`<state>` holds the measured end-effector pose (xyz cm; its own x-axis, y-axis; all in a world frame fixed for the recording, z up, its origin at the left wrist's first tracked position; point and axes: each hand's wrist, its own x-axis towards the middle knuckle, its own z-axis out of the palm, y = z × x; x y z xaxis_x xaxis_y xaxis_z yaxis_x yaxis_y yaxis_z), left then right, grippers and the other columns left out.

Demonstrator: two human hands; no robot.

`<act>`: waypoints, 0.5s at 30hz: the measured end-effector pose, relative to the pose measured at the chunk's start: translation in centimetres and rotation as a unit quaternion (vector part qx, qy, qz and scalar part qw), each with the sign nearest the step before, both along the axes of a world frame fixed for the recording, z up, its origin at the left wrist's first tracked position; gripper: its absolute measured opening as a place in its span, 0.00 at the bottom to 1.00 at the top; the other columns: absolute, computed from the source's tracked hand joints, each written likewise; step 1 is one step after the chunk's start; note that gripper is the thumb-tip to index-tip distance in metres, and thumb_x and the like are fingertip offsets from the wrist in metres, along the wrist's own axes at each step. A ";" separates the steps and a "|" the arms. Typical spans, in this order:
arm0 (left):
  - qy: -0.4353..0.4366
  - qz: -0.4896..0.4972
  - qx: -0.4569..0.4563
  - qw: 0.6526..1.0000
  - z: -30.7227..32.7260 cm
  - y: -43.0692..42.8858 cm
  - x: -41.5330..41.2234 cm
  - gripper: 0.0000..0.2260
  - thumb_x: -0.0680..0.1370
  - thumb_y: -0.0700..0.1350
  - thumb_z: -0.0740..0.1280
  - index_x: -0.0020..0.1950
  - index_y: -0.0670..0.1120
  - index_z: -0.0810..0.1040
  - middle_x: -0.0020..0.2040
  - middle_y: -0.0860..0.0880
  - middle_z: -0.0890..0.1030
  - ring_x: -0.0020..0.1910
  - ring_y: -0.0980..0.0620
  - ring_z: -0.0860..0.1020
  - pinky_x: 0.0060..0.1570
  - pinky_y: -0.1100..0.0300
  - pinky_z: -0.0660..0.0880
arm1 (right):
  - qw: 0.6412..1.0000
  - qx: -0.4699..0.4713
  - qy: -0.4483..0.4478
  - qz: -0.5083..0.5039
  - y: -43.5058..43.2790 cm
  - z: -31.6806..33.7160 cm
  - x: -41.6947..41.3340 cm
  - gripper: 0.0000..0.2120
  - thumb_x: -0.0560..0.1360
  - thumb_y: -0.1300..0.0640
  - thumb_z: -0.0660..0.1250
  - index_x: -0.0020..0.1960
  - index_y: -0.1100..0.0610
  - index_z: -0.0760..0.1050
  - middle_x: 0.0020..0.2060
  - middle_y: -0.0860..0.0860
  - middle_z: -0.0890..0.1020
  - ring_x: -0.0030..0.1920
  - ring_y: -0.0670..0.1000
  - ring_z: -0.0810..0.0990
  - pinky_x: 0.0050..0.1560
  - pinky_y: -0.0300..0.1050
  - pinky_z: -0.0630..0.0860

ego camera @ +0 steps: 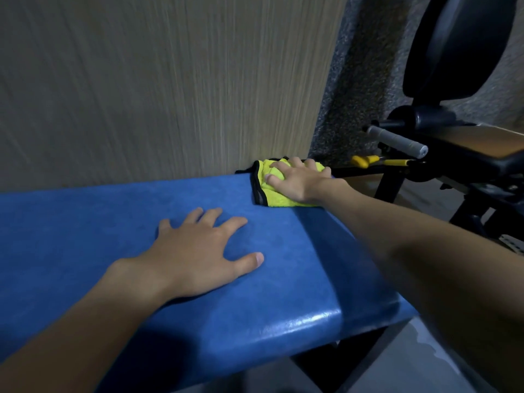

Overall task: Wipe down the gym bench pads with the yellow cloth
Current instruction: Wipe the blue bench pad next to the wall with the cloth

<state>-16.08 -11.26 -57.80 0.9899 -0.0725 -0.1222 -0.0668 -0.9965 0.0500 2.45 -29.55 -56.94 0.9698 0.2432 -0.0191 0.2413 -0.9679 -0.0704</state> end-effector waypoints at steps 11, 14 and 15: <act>0.027 0.011 -0.044 0.999 0.8 -0.2 -0.7 0.37 0.72 0.77 0.51 0.79 0.65 0.52 0.82 0.54 0.49 0.81 0.50 0.45 0.75 0.36 0.47 | 0.999 0.008 -0.023 0.042 -3.0 -0.9 -7.4 0.28 0.78 0.31 0.43 0.76 0.36 0.55 0.80 0.46 0.53 0.79 0.58 0.47 0.72 0.70 0.48; 0.010 0.014 -0.059 0.998 1.0 -0.5 -1.1 0.33 0.76 0.72 0.54 0.79 0.64 0.55 0.82 0.54 0.52 0.81 0.50 0.49 0.75 0.36 0.48 | 0.998 0.010 -0.020 0.065 -4.5 -0.8 -11.2 0.28 0.79 0.31 0.42 0.77 0.36 0.54 0.80 0.46 0.52 0.79 0.57 0.46 0.73 0.69 0.47; 0.004 0.013 -0.064 0.998 1.0 -0.6 -1.2 0.32 0.77 0.71 0.55 0.79 0.63 0.55 0.81 0.54 0.54 0.80 0.51 0.51 0.75 0.36 0.49 | 0.997 0.011 -0.019 0.071 -5.1 -0.8 -12.5 0.28 0.79 0.31 0.42 0.77 0.36 0.54 0.80 0.46 0.52 0.79 0.57 0.46 0.73 0.69 0.46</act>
<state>-17.25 -11.83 -56.82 0.9906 -0.0625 -0.1221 -0.0402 -0.9834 0.1769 -10.01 -34.62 -57.75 0.9254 0.3784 0.0228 0.3790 -0.9220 -0.0789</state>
